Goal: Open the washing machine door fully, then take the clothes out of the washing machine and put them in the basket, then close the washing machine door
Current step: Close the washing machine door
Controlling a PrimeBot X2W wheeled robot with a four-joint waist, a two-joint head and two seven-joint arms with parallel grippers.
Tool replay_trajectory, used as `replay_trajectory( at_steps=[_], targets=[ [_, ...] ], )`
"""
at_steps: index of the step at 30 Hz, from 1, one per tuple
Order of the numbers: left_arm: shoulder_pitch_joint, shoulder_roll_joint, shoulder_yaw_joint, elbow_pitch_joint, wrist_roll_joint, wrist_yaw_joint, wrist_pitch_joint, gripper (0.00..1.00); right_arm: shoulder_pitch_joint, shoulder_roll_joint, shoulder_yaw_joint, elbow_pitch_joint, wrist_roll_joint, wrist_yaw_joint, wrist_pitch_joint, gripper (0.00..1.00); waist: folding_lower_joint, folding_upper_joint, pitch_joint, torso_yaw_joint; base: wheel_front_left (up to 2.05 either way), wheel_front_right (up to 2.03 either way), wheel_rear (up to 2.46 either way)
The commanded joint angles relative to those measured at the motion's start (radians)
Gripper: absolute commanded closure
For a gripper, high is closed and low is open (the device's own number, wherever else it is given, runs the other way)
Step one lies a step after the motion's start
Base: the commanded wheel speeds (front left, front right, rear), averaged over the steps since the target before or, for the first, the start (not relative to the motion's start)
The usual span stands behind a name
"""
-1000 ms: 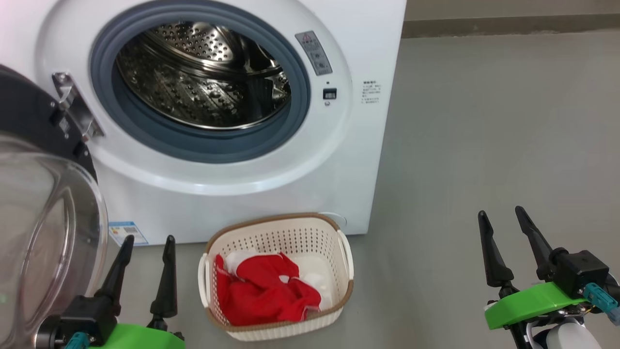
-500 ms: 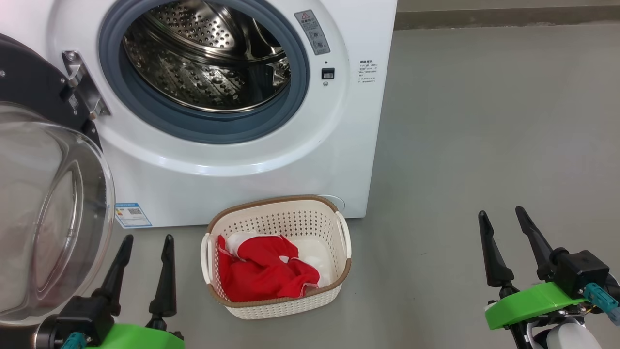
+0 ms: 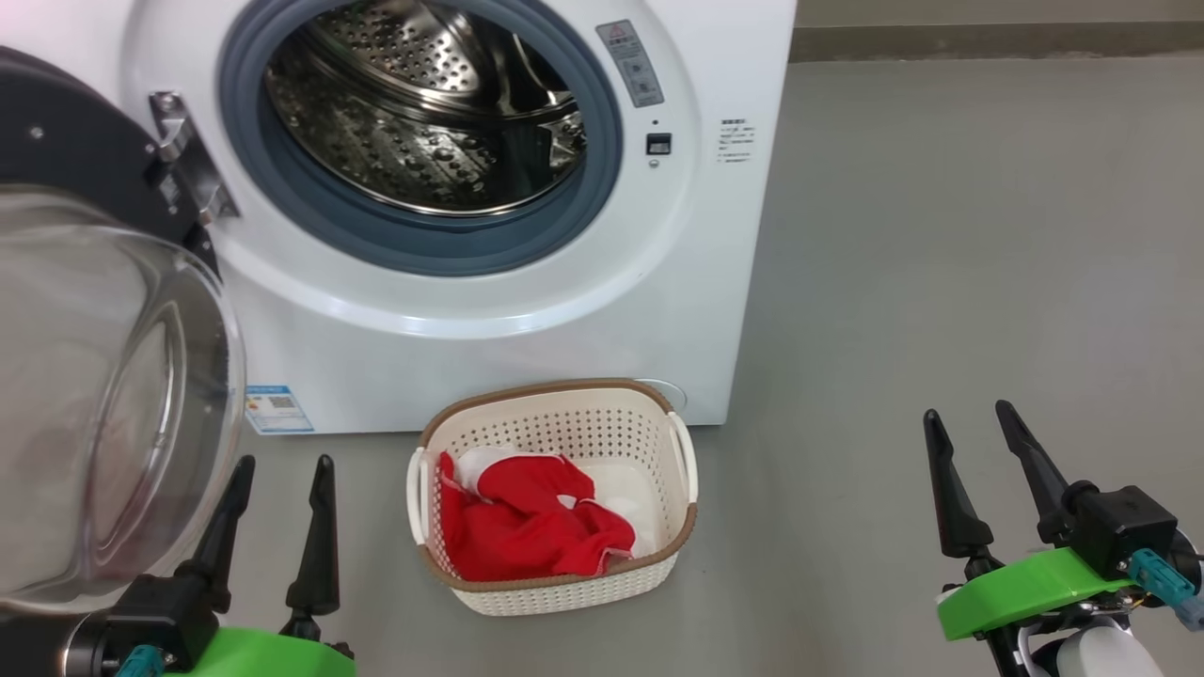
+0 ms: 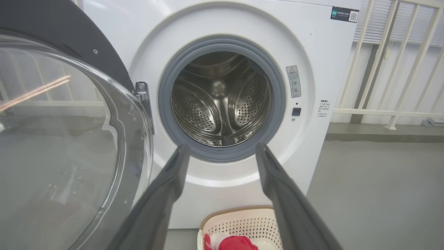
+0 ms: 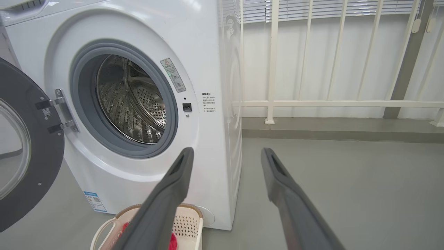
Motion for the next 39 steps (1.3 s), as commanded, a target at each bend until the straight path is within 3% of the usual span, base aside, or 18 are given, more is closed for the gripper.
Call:
replay_trajectory(
  at_steps=[1,21,39],
  targets=[
    [-0.025,0.012,0.037,-0.026,0.015,-0.003,-0.012,0.00,-0.025,-0.004,0.027,-0.028,0.002,0.007,-0.006,0.00,0.0000,0.0000,0.001,0.017,0.00,0.00,0.00],
    [-0.011,0.005,0.048,-0.055,0.027,0.023,-0.012,0.00,-0.024,-0.004,0.067,-0.056,-0.001,0.007,-0.006,0.00,0.0000,0.0000,0.005,0.252,0.00,0.00,0.00],
    [-0.005,0.004,0.051,-0.056,0.046,0.044,-0.012,0.00,-0.026,-0.004,0.086,-0.068,-0.001,0.007,-0.006,0.00,0.0000,0.0000,-0.008,0.415,0.00,0.00,0.00]
  ],
)
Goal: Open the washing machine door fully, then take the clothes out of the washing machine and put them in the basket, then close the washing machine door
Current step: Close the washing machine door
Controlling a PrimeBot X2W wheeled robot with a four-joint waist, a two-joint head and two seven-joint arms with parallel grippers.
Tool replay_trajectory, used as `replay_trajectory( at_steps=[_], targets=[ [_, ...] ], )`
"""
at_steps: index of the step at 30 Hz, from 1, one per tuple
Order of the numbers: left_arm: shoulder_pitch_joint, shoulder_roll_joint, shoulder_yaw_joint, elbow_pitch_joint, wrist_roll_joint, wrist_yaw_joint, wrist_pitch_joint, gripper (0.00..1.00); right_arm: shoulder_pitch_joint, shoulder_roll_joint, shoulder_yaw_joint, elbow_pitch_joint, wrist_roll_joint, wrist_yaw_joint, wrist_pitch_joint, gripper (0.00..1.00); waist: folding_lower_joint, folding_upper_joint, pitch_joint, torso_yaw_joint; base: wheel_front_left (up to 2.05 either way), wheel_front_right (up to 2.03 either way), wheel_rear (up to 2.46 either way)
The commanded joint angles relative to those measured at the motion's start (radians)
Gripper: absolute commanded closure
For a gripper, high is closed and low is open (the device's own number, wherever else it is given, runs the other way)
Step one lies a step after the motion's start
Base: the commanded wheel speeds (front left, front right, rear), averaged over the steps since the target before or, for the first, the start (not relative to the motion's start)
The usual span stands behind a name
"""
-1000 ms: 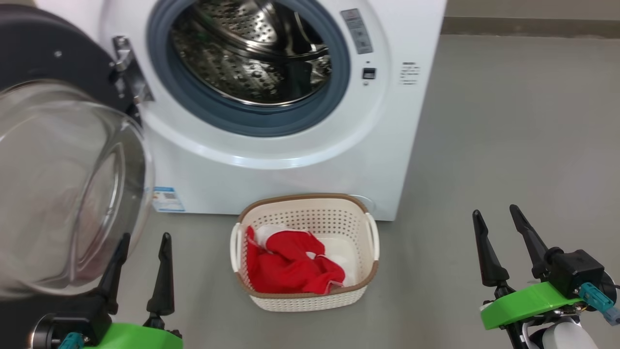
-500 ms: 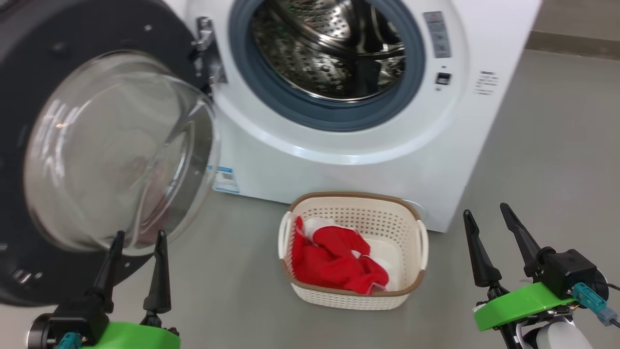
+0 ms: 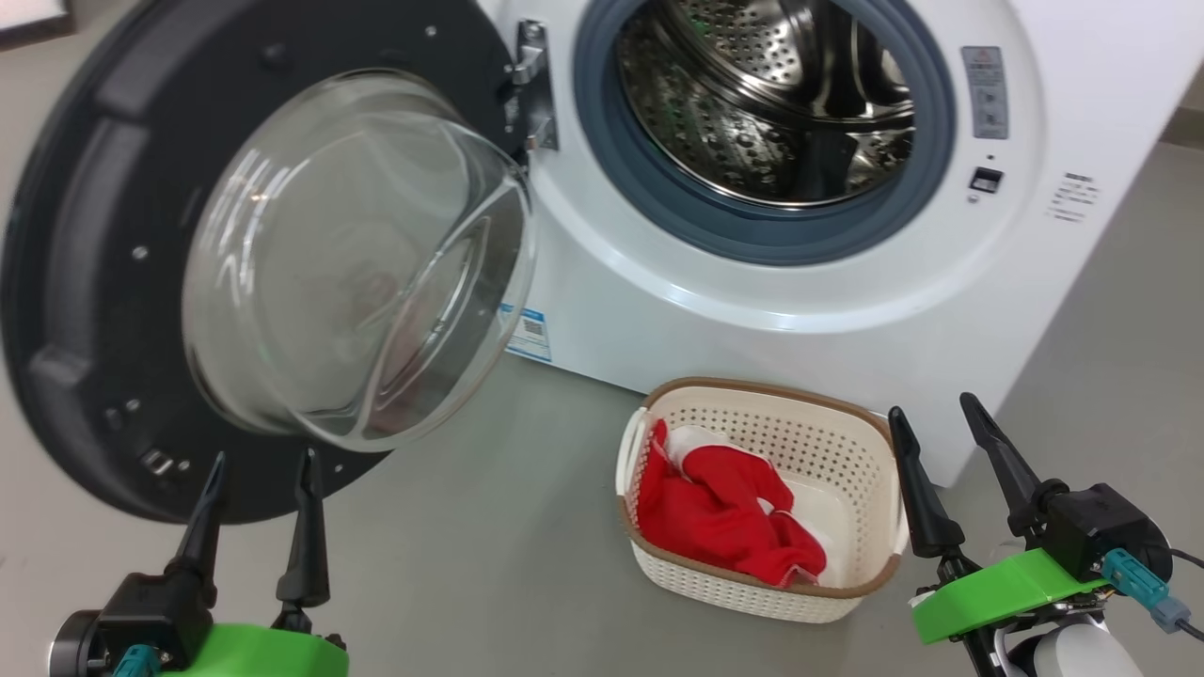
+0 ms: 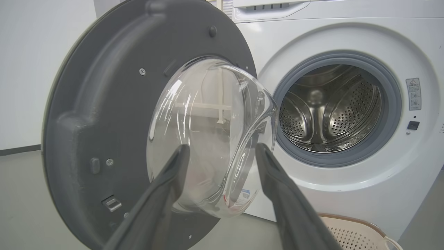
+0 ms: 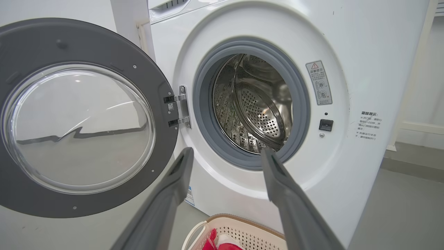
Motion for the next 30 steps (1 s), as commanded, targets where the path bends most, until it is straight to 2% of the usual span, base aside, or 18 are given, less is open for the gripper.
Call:
replay_trajectory(
  at_steps=[1,13,25,26,27,29,30],
  targets=[
    [-0.005,0.010,0.036,-0.027,0.009,0.009,-0.012,0.00,-0.025,-0.004,0.023,-0.028,0.000,0.007,-0.006,0.00,0.0000,0.0000,-0.007,0.032,0.00,0.00,0.00],
    [-0.004,0.012,0.048,-0.018,0.012,0.018,-0.012,0.00,-0.022,-0.004,0.029,-0.026,0.007,0.007,-0.006,0.00,0.0000,0.0000,-0.014,0.098,0.00,0.00,0.00],
    [0.000,0.012,0.050,-0.030,0.009,0.020,-0.012,0.00,-0.025,-0.004,0.040,-0.025,0.006,0.007,-0.006,0.00,0.0000,0.0000,-0.007,0.107,0.00,0.00,0.00],
    [-0.001,0.012,0.050,-0.031,0.009,0.021,-0.012,0.38,-0.025,-0.004,0.040,-0.025,0.005,0.007,-0.006,0.00,0.0000,0.0000,-0.006,0.106,0.00,0.00,0.00],
    [-0.001,0.012,0.050,-0.031,0.009,0.021,-0.012,0.38,-0.025,-0.004,0.040,-0.025,0.005,0.007,-0.006,0.00,0.0000,0.0000,-0.006,0.106,0.00,0.00,0.00],
    [-0.003,0.011,0.049,-0.033,0.008,0.022,-0.012,0.98,-0.026,-0.004,0.039,-0.024,0.004,0.007,-0.006,0.00,0.0000,0.0000,-0.006,0.104,0.00,0.00,0.00],
    [-0.003,0.011,0.050,-0.033,0.007,0.023,-0.012,1.00,-0.027,-0.004,0.039,-0.023,0.003,0.007,-0.006,0.00,0.0000,0.0000,-0.005,0.103,0.00,0.00,0.00]
  ],
)
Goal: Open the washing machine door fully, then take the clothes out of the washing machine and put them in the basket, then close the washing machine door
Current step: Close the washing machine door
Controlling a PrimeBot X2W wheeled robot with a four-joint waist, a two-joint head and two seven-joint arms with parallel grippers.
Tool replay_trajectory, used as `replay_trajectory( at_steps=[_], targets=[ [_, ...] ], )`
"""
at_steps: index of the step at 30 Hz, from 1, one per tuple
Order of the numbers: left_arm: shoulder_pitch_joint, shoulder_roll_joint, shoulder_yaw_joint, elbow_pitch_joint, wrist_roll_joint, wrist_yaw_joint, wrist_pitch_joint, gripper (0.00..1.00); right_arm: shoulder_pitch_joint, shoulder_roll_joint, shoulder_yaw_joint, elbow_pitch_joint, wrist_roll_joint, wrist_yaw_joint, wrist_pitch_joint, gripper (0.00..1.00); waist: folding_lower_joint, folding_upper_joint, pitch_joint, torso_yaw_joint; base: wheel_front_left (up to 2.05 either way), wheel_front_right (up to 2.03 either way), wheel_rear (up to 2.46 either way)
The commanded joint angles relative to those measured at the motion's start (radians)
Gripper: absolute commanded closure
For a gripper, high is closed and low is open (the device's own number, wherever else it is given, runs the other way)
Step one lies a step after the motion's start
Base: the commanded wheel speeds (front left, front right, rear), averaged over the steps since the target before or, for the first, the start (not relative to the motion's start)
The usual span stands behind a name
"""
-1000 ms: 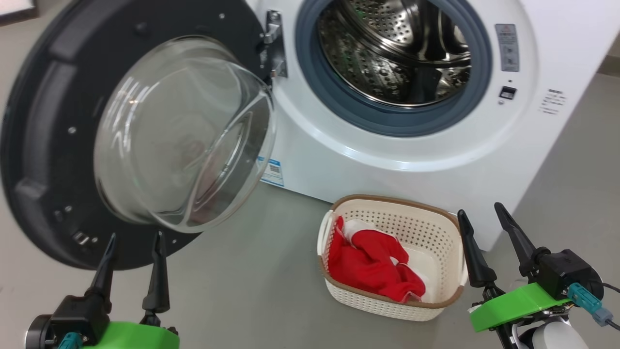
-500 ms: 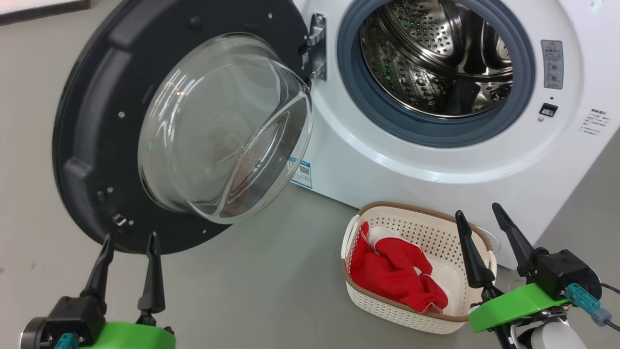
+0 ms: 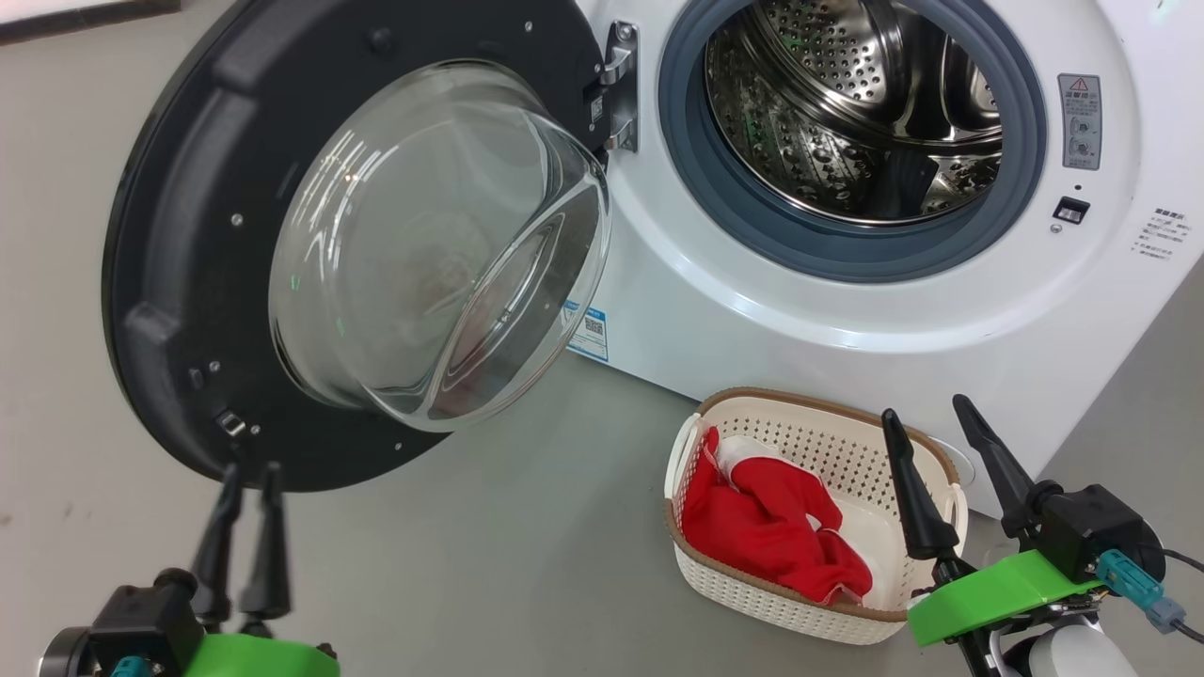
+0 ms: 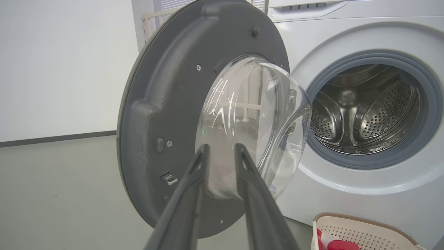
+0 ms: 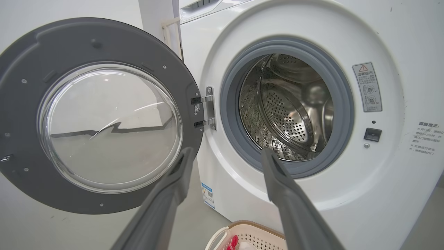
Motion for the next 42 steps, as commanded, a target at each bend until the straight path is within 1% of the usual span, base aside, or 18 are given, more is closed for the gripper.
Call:
replay_trajectory(
  at_steps=[1,6,15,20,24,27,29,30,32,35,40,41,42],
  targets=[
    [-0.023,0.011,0.035,-0.030,0.000,0.013,-0.012,1.00,-0.027,-0.004,0.026,-0.023,-0.005,0.007,-0.006,0.00,0.0000,0.0000,0.001,-0.002,0.00,0.00,0.00],
    [-0.066,0.025,0.062,-0.037,-0.002,0.029,-0.012,1.00,-0.028,-0.004,0.026,-0.023,-0.011,0.007,-0.006,0.00,0.0000,0.0000,0.007,-0.005,0.00,0.00,0.00],
    [-0.232,0.094,0.142,-0.101,0.005,0.067,-0.012,1.00,-0.041,-0.004,0.032,-0.019,-0.028,0.007,-0.006,0.00,0.0000,0.0000,0.027,-0.025,0.00,0.00,0.00],
    [-0.364,0.141,0.209,-0.056,-0.040,0.083,-0.012,1.00,-0.045,-0.008,0.034,-0.017,-0.032,0.007,-0.006,0.00,0.0000,0.0000,0.034,-0.040,0.00,0.00,0.00],
    [-0.479,0.177,0.249,0.036,-0.098,0.080,0.004,1.00,-0.045,-0.008,0.039,-0.017,-0.034,0.007,-0.006,0.00,0.0000,0.0000,0.037,-0.055,0.00,0.00,0.00],
    [-0.572,0.186,0.283,0.133,-0.176,0.065,0.036,1.00,-0.045,-0.008,0.042,-0.014,-0.034,0.007,-0.006,0.00,0.0000,0.0000,0.040,-0.063,0.00,0.00,0.00],
    [-0.631,0.199,0.316,0.219,-0.230,0.063,0.064,1.00,-0.048,-0.008,0.047,-0.012,-0.034,0.007,-0.006,0.00,0.0000,0.0000,0.040,-0.071,0.00,0.00,0.00],
    [-0.658,0.209,0.330,0.263,-0.246,0.069,0.078,1.00,-0.049,-0.008,0.050,-0.010,-0.034,0.007,-0.006,0.00,0.0000,0.0000,0.040,-0.075,0.00,0.00,0.00],
    [-0.707,0.226,0.368,0.354,-0.282,0.100,0.114,1.00,-0.051,-0.008,0.054,-0.007,-0.033,0.007,-0.006,0.00,0.0000,0.0000,0.038,-0.083,0.00,0.00,0.00],
    [-0.778,0.237,0.432,0.473,-0.365,0.127,0.186,1.00,-0.053,-0.008,0.060,-0.001,-0.030,0.007,-0.006,0.00,0.0000,0.0000,0.031,-0.098,0.00,0.00,0.00],
    [-0.853,0.260,0.496,0.615,-0.484,0.126,0.351,1.00,-0.046,-0.008,0.063,0.001,-0.023,0.007,-0.006,0.00,0.0000,0.0000,0.015,-0.127,0.00,0.00,0.00],
    [-0.853,0.260,0.496,0.615,-0.484,0.126,0.351,1.00,-0.046,-0.008,0.063,0.001,-0.023,0.007,-0.006,0.00,0.0000,0.0000,0.015,-0.127,0.00,0.00,0.00],
    [-0.862,0.265,0.507,0.635,-0.504,0.127,0.383,1.00,-0.043,-0.008,0.062,0.000,-0.022,0.007,-0.006,0.00,0.0000,0.0000,0.013,-0.131,0.00,0.00,0.00]
  ],
)
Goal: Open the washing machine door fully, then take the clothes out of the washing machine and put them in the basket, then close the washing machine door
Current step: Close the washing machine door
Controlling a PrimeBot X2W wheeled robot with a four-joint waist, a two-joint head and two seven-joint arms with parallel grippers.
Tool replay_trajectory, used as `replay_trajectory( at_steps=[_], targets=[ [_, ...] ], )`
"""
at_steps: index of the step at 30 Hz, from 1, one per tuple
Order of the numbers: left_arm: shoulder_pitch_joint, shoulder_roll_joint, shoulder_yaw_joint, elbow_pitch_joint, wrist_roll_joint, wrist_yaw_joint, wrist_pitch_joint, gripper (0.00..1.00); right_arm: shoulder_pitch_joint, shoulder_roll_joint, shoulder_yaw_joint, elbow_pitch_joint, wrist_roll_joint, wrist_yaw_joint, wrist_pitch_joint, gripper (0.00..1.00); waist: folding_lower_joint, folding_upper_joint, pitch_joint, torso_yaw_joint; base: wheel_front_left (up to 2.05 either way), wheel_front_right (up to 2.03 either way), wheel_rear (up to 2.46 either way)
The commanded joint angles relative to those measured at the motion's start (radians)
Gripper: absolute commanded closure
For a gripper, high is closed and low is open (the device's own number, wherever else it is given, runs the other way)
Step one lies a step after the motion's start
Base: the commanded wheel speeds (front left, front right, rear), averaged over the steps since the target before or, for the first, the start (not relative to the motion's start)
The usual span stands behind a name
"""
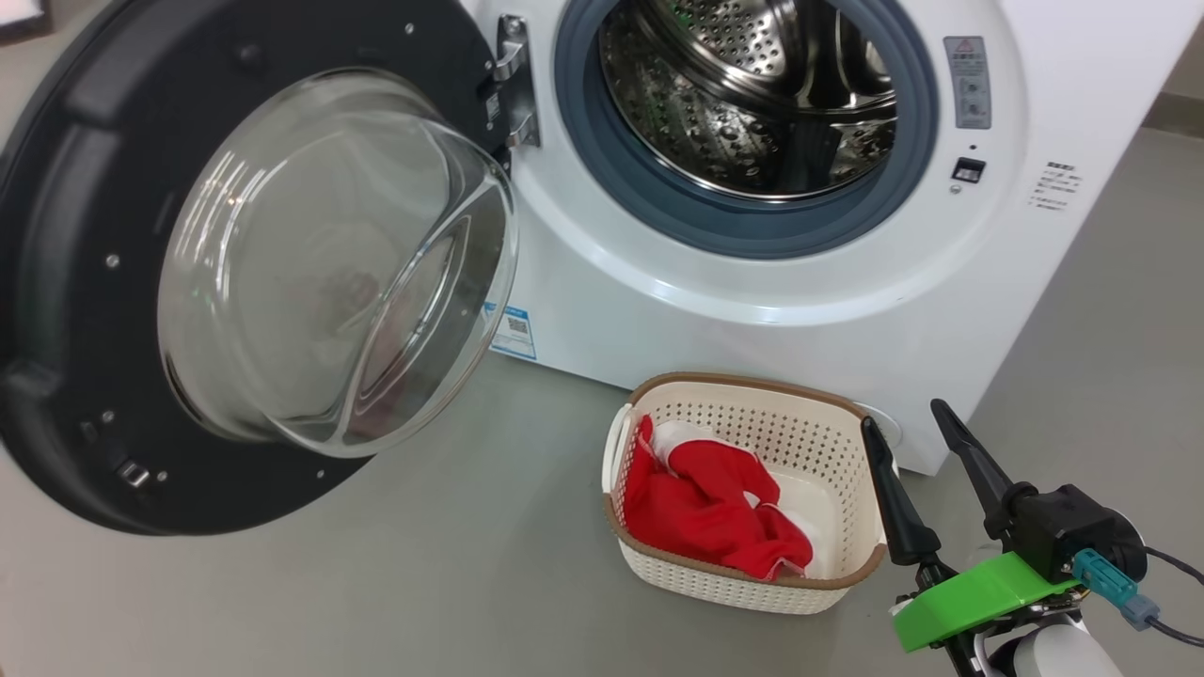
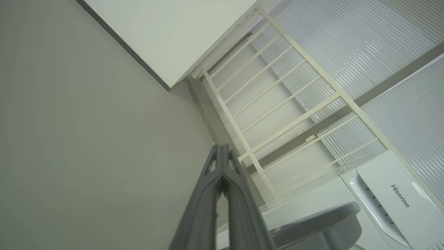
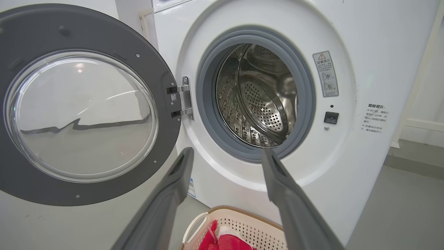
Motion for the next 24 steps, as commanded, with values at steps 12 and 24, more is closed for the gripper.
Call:
replay_trajectory(
  at_steps=[12,24],
  targets=[
    [-0.048,0.083,0.056,0.067,-0.135,-0.032,0.266,1.00,-0.022,-0.002,0.023,-0.029,0.000,0.007,-0.006,0.00,0.0000,0.0000,0.000,-0.031,0.00,0.00,0.00],
    [0.002,0.037,0.042,0.050,-0.181,-0.080,0.382,1.00,-0.025,-0.001,0.010,-0.026,-0.003,0.007,-0.006,0.00,0.0000,0.0000,0.010,-0.020,0.00,0.00,0.00]
  ],
)
